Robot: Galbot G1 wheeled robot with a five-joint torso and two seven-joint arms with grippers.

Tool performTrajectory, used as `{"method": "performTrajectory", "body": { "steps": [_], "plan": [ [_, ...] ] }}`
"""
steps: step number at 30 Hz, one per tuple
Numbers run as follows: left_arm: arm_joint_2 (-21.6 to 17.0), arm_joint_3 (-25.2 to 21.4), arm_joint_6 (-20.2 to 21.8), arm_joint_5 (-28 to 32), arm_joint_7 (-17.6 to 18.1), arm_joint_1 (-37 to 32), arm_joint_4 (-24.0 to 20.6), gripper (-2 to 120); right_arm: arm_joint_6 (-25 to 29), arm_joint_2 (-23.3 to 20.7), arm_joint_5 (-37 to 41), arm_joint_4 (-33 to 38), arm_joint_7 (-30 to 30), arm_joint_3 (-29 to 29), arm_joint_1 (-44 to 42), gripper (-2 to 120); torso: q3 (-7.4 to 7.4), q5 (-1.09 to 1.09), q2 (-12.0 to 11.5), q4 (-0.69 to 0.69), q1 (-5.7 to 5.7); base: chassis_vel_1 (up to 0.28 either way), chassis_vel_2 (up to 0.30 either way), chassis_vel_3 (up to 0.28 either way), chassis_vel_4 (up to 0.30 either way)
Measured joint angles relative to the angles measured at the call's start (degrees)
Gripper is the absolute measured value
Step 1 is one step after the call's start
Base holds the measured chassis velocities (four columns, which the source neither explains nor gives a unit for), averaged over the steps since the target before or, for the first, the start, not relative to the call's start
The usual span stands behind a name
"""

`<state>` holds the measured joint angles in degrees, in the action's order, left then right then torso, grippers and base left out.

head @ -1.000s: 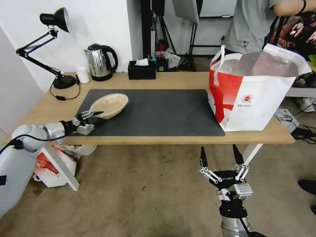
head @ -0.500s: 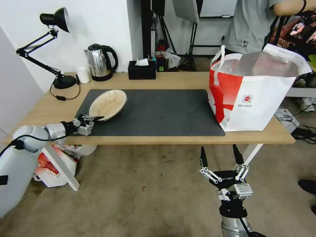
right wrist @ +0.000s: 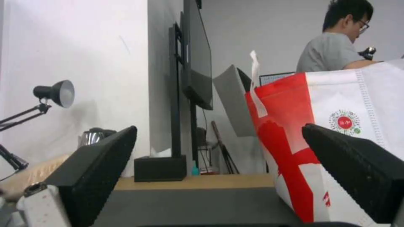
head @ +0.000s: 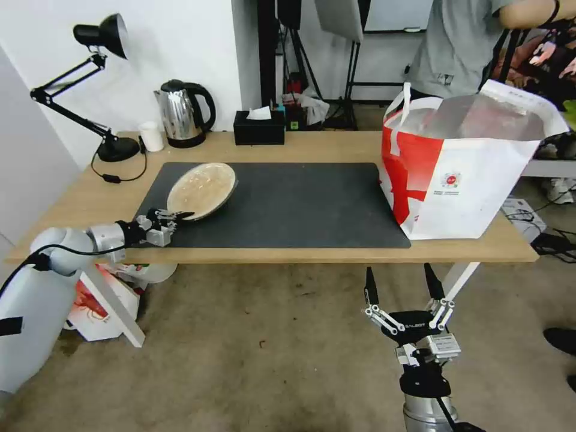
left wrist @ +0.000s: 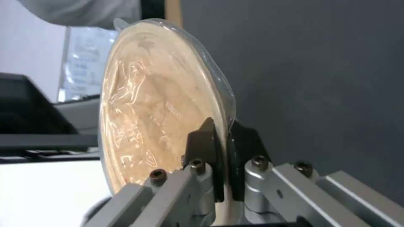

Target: Pick up the trash from the table and place it into the takeout bag.

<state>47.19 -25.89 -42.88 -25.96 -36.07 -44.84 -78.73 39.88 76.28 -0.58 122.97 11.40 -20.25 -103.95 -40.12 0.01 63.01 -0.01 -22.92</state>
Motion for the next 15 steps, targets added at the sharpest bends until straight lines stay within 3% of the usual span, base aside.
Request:
{"method": "performTrajectory", "body": {
  "steps": [4,6,15],
  "plan": [
    [-0.03,-0.06,-0.01,0.13,0.00,0.01,-0.19,1,0.00,0.00,0.00,0.00,0.00,0.00,0.00,100,0.00,0.00,0.00,0.00,0.00,0.000,0.000,0.000,0.000],
    [-1.07,-0.68,-0.28,5.63,-1.08,0.06,-6.58,1,0.00,0.00,0.00,0.00,0.00,0.00,0.00,100,0.00,-0.01,0.00,0.00,0.00,0.000,0.000,0.000,0.000],
    [-3.07,0.31,1.75,12.42,-1.26,-0.01,-13.85,1,0.00,0.00,0.00,0.00,0.00,0.00,0.00,100,0.01,-0.01,0.00,0.00,0.00,0.000,0.000,0.000,0.000]
  ]
}}
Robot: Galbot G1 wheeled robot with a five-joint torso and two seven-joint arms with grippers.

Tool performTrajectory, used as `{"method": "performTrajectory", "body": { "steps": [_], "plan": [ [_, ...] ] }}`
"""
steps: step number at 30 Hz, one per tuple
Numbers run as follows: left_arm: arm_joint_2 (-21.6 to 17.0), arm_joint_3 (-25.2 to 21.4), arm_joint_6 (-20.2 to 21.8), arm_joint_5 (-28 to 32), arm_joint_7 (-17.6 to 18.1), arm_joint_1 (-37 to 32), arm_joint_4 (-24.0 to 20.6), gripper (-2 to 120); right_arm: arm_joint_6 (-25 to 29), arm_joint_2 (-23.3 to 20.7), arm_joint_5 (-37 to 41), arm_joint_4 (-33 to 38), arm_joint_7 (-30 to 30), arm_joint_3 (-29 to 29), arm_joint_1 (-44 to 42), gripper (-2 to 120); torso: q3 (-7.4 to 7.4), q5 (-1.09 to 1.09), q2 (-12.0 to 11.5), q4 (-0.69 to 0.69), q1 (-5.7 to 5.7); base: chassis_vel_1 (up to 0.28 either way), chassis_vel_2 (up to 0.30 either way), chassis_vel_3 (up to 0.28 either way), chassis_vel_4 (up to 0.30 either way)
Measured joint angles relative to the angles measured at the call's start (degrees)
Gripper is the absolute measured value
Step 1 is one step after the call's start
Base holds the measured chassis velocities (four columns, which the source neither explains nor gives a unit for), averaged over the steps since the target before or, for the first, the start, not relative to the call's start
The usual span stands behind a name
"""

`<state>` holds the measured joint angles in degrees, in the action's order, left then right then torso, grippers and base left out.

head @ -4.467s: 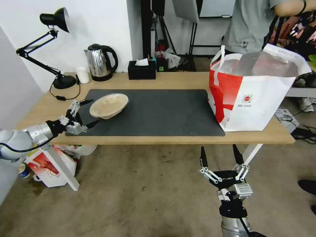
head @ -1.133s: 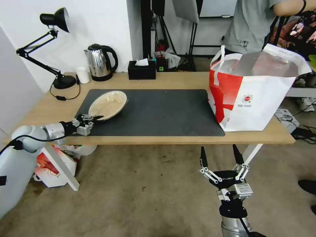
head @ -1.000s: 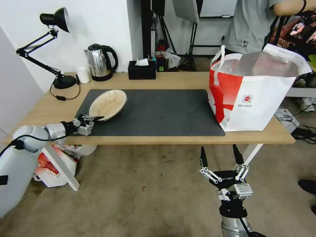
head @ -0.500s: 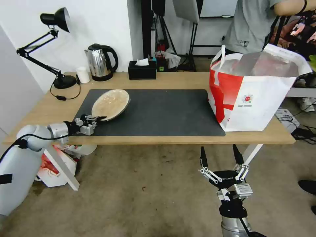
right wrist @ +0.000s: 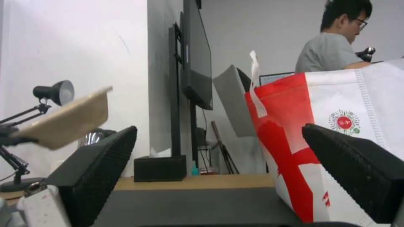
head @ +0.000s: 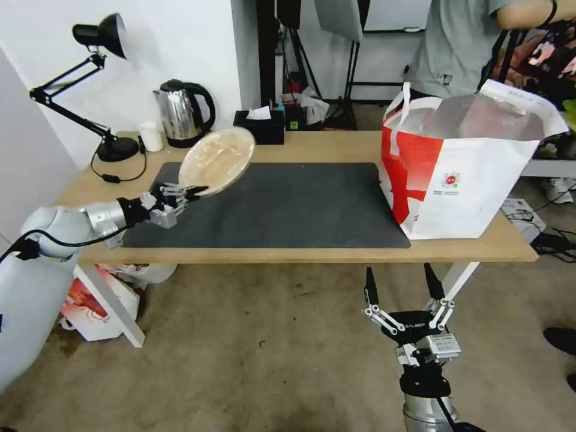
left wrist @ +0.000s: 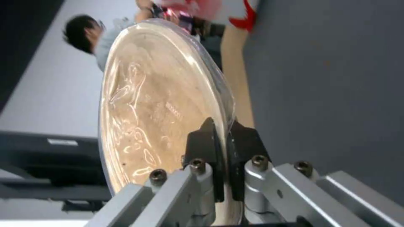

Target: Pick up the trash from the table and place it into the takeout bag.

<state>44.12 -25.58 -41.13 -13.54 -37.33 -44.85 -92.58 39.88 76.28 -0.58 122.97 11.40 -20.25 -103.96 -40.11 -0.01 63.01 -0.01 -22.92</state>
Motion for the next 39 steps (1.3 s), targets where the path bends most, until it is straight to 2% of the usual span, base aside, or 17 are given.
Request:
{"method": "performTrajectory", "body": {
  "steps": [3,6,8,12,17,23,30,33,39],
  "plan": [
    [-1.15,0.63,0.53,1.94,-0.09,0.31,-1.48,1,0.00,0.00,0.00,0.00,0.00,0.00,0.00,100,0.00,0.01,0.00,0.02,0.00,0.000,0.000,0.000,0.000],
    [-2.95,4.06,1.34,6.12,-1.25,3.61,-2.20,1,0.00,0.00,0.00,0.00,0.00,0.00,0.00,100,0.00,0.00,0.01,0.02,0.00,0.000,0.000,0.000,0.000],
    [-3.12,4.75,1.40,6.75,-1.49,4.43,-2.17,1,0.00,0.00,0.00,0.00,0.00,0.00,0.00,100,0.00,0.01,0.02,0.02,0.00,0.000,0.000,0.000,0.000],
    [-4.70,10.42,2.45,11.75,-3.52,10.61,-1.25,1,0.00,0.00,0.00,0.00,0.00,0.00,0.00,100,0.00,0.01,0.01,-0.01,0.00,0.000,0.000,0.000,0.000],
    [-5.67,13.10,3.36,13.94,-4.25,13.79,-0.41,1,0.00,0.00,0.00,0.00,0.00,0.00,0.00,100,0.00,0.01,0.01,0.01,0.00,0.000,0.000,0.000,0.000],
    [-6.83,19.74,5.35,18.60,-6.21,22.33,2.21,1,0.00,0.00,0.00,0.00,0.00,0.00,0.00,100,0.00,0.00,0.01,0.01,0.00,0.000,0.000,0.000,0.000],
    [-6.07,23.44,6.59,21.63,-7.48,25.74,3.61,1,0.00,0.00,0.00,0.00,0.00,0.00,0.00,100,0.00,0.00,0.01,0.02,0.00,0.000,0.000,0.000,0.000],
    [-4.54,27.91,7.56,25.36,-9.62,30.05,6.37,1,0.00,0.00,0.00,0.00,0.00,0.00,0.00,100,0.00,0.00,0.01,0.01,0.00,0.000,0.000,0.000,0.000],
    [-1.97,33.29,8.14,27.73,-12.29,36.21,10.60,1,0.00,0.00,0.00,0.00,0.00,0.00,0.00,100,0.00,0.00,0.01,0.00,0.00,0.000,0.000,0.000,0.000]
  ]
}}
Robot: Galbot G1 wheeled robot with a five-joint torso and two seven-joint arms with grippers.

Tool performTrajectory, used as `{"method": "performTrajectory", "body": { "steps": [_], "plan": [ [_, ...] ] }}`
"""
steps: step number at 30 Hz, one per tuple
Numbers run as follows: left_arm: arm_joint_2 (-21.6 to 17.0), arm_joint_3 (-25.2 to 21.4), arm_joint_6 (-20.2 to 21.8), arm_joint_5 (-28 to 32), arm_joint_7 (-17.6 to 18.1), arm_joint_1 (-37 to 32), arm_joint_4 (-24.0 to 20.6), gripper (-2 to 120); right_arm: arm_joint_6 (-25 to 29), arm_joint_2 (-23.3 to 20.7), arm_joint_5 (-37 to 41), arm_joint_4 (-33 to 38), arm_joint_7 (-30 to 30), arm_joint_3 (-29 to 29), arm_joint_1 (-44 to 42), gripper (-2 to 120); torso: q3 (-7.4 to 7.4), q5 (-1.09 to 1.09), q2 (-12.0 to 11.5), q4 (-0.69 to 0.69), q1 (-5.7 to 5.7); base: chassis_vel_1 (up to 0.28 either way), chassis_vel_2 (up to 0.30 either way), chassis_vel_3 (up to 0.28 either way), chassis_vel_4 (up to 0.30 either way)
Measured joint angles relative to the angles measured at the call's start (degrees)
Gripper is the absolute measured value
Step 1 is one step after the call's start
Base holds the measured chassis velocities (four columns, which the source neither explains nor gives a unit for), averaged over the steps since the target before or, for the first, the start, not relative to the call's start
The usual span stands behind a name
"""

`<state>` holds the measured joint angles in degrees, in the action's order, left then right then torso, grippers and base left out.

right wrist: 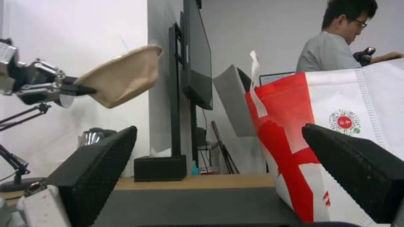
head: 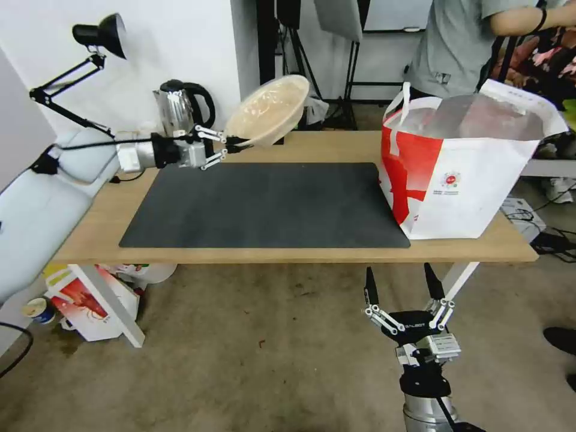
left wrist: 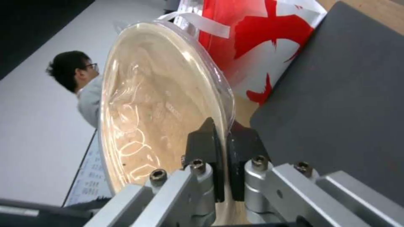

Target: Pick up the trash from the table and place it into the takeout bag.

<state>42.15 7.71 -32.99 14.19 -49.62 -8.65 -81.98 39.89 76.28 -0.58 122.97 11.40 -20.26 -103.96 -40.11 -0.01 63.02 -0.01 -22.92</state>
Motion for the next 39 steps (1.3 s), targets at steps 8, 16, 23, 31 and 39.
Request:
{"method": "performTrajectory", "body": {
  "steps": [8,16,23,31,39],
  "plan": [
    [2.62,5.66,1.69,3.14,-0.98,6.50,2.62,1,0.00,0.00,0.00,0.00,0.00,0.00,0.00,100,0.00,0.00,0.00,0.02,0.00,0.000,0.000,0.000,0.000],
    [7.82,10.65,2.66,4.14,-2.12,14.72,8.05,1,0.00,0.00,0.00,0.00,0.00,0.00,0.00,100,0.00,-0.01,0.00,0.00,0.00,0.000,0.000,0.000,0.000],
    [12.87,13.40,2.91,4.15,-2.46,18.82,11.77,1,0.00,0.00,0.00,0.00,0.00,0.00,0.00,100,0.00,0.00,0.00,0.01,0.01,0.000,0.000,0.000,0.000],
    [18.10,16.23,3.13,4.03,-2.71,22.66,15.21,1,0.00,0.00,0.00,0.00,0.00,0.00,0.00,100,0.00,-0.01,0.00,0.00,0.01,0.000,0.000,0.000,0.000],
    [22.18,18.46,3.27,3.88,-3.28,24.78,17.91,1,0.00,0.00,0.00,0.00,0.00,0.00,0.00,100,0.00,0.00,0.00,0.01,0.01,0.000,0.000,0.000,0.000]
  ]
}}
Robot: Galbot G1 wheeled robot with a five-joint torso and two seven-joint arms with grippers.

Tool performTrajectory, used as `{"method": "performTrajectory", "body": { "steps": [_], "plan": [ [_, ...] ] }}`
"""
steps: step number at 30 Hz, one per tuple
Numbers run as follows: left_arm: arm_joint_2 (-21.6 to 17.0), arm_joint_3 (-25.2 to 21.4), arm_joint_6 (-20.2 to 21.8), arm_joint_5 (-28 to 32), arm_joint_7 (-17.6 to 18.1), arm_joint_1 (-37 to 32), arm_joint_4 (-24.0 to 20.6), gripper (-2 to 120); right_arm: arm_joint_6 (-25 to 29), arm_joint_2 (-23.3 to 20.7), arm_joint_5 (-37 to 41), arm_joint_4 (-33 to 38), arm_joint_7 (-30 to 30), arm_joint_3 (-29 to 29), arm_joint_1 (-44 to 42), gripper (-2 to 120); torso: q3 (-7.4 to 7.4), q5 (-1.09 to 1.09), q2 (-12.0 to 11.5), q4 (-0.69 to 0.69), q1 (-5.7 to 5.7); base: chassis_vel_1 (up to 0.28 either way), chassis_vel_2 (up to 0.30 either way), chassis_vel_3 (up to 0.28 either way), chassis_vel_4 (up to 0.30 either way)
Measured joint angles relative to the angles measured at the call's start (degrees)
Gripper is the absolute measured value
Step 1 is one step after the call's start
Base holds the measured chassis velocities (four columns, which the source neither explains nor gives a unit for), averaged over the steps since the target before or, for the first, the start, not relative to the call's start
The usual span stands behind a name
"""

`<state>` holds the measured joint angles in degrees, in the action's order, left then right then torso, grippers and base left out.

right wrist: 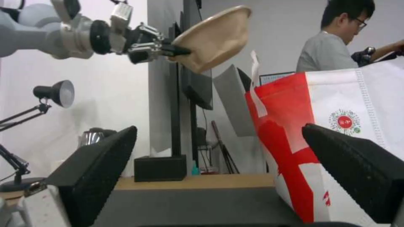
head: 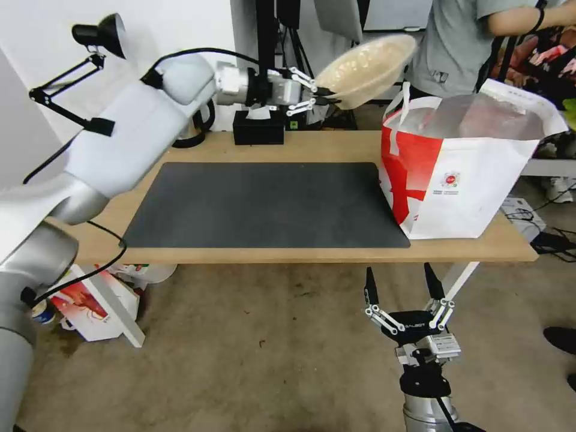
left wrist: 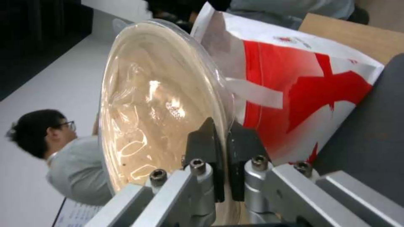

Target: Pick up the trash from the table and place it into the takeout bag.

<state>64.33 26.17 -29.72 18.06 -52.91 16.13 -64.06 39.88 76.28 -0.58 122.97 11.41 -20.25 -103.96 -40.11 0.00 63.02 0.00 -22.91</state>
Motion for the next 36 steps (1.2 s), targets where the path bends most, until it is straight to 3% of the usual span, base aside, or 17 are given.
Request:
{"method": "performTrajectory", "body": {
  "steps": [10,23,28,30,36],
  "plan": [
    [5.05,2.06,0.37,-0.42,-0.25,1.53,3.59,1,0.00,0.00,0.00,0.00,0.00,0.00,0.00,100,0.00,0.00,0.00,0.00,0.00,0.000,0.000,0.000,0.000],
    [7.75,1.74,0.16,-1.79,-0.26,1.22,5.61,1,0.00,0.00,0.00,0.00,-0.01,0.00,0.00,100,0.00,0.00,0.00,0.00,-0.01,0.000,0.000,0.000,0.000],
    [11.25,1.43,-0.12,-3.04,-0.42,1.89,8.47,1,0.00,0.00,0.00,0.00,-0.01,0.00,0.00,100,0.00,-0.01,0.00,-0.01,-0.01,0.000,0.000,0.000,0.000],
    [14.69,0.59,-1.16,-5.01,-1.22,2.57,12.26,1,0.00,0.00,0.00,0.00,0.00,0.00,0.00,100,0.00,-0.01,0.00,-0.01,-0.01,0.000,0.000,0.000,0.000],
    [20.39,0.06,-2.13,-7.46,-1.92,4.69,18.15,1,0.00,0.00,0.00,0.00,0.00,0.00,0.00,100,0.00,-0.01,0.00,-0.01,-0.01,0.000,0.000,0.000,0.000]
  ]
}}
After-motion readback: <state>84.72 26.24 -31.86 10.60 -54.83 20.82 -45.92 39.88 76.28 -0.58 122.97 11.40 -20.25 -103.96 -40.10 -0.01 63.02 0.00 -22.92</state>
